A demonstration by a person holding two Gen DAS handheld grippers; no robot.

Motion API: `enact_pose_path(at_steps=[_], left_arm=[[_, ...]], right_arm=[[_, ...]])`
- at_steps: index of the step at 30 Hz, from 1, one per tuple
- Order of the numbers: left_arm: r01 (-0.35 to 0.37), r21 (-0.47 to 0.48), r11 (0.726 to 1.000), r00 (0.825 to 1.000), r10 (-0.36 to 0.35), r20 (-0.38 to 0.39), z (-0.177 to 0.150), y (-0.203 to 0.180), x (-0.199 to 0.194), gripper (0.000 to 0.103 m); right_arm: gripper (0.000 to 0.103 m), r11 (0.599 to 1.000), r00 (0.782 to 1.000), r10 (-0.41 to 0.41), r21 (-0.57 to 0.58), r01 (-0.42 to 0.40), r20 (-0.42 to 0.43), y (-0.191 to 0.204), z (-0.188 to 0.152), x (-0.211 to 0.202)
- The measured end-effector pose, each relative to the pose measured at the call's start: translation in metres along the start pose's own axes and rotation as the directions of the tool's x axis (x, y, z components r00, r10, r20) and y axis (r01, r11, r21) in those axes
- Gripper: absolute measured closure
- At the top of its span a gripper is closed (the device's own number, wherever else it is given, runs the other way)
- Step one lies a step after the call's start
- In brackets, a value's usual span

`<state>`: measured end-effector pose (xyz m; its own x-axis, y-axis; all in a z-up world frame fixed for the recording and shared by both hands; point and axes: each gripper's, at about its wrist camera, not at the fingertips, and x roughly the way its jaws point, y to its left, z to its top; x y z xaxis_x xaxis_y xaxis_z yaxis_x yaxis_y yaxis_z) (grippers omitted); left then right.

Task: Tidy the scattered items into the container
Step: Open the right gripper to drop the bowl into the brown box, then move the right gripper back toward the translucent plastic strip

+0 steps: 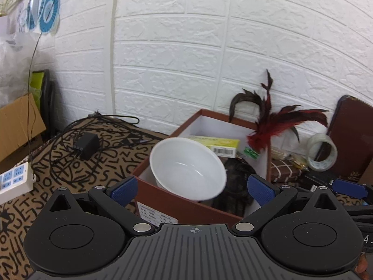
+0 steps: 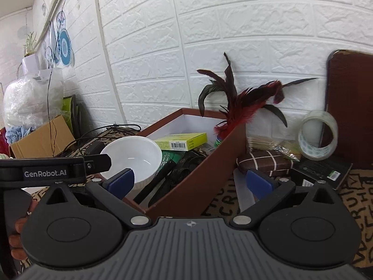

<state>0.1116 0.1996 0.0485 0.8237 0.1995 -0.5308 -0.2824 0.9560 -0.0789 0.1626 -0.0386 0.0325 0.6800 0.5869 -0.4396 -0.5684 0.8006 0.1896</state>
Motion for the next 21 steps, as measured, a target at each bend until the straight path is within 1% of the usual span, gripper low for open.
enact_pose_path(at_steps=[7, 12, 16, 18, 21], left_arm=[[0.042, 0.000, 0.999, 0.999, -0.042, -0.009, -0.013, -0.021, -0.019, 0.000], [0.085, 0.005, 0.996, 0.996, -0.085, -0.015, -0.039, -0.036, -0.033, 0.000], [0.122, -0.009, 0.993, 0.991, -0.122, -0.062, -0.063, -0.046, -0.030, 0.000], [0.145, -0.031, 0.989, 0.984, -0.147, -0.098, -0.073, -0.050, -0.025, 0.000], [0.169, -0.053, 0.984, 0.974, -0.175, -0.141, -0.086, -0.056, -0.017, 0.000]], right_arm=[[0.001, 1.000, 1.000, -0.006, 0.000, 0.006, 0.013, -0.009, -0.010, -0.035], [0.001, 1.000, 1.000, 0.008, 0.004, -0.008, -0.007, -0.020, -0.028, -0.056], [0.001, 1.000, 0.999, -0.024, -0.002, 0.024, -0.039, -0.033, -0.048, -0.067], [0.001, 0.999, 0.997, -0.052, -0.002, 0.052, -0.054, -0.040, -0.057, -0.070], [0.001, 0.996, 0.994, -0.076, 0.030, 0.079, -0.085, -0.057, -0.070, -0.071]])
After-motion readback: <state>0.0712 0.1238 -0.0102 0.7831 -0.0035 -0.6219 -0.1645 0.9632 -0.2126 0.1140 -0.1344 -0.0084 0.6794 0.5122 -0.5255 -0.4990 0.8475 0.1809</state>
